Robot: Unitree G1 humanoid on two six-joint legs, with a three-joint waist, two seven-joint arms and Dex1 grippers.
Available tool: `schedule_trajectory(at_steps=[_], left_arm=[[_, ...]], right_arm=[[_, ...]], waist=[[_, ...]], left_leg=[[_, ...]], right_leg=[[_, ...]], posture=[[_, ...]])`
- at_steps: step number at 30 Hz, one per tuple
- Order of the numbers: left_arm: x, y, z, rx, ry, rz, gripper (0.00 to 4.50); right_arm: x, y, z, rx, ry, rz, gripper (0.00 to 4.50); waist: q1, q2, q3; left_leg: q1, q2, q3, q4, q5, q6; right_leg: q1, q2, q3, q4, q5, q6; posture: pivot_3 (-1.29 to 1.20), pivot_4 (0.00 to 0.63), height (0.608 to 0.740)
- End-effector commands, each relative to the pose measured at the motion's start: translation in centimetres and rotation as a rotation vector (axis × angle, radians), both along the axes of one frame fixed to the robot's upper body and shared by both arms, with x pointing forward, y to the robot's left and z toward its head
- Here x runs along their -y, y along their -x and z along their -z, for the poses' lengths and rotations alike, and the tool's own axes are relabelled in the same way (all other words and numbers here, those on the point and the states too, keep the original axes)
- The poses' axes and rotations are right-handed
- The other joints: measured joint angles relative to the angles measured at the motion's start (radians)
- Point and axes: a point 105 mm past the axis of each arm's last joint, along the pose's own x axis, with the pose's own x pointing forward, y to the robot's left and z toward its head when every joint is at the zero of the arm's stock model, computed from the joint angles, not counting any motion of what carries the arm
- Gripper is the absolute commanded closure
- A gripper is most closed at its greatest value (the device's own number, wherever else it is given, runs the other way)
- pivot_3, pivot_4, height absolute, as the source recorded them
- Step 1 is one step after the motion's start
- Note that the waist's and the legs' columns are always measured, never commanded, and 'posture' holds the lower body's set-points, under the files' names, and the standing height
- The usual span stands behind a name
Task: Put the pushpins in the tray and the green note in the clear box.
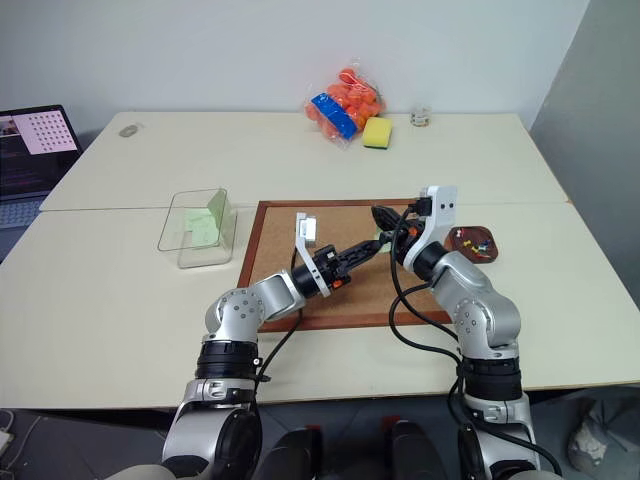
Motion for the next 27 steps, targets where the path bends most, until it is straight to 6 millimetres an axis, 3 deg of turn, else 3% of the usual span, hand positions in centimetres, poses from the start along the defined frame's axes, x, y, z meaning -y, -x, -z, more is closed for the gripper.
schedule_trajectory(at_steps=[1,18,27], left_arm=[[-0.2,0.0,-0.3,-0.022,0.03,-0.024,4.46],[-1.6,-1.4,-0.4,-0.01,-0.005,-0.092,4.46],[-1.2,-1.4,-0.3,-0.003,-0.018,-0.082,4.46]], right_arm=[[0.1,0.8,-2.7,0.091,-0.027,-0.014,4.5],[0.3,1.1,-2.9,0.096,-0.029,-0.013,4.5],[0.6,1.3,-3.0,0.095,-0.028,-0.001,4.5]], waist=[[0.0,0.0,0.0],[0.0,0.0,0.0],[0.0,0.0,0.0]], left_leg=[[0.0,0.0,0.0,0.0,0.0,0.0],[0.0,0.0,0.0,0.0,0.0,0.0],[0.0,0.0,0.0,0.0,0.0,0.0]], right_leg=[[0.0,0.0,0.0,0.0,0.0,0.0],[0.0,0.0,0.0,0.0,0.0,0.0],[0.0,0.0,0.0,0.0,0.0,0.0]], posture=[[0.0,0.15,0.74],[0.0,0.15,0.74],[0.0,0.15,0.74]])
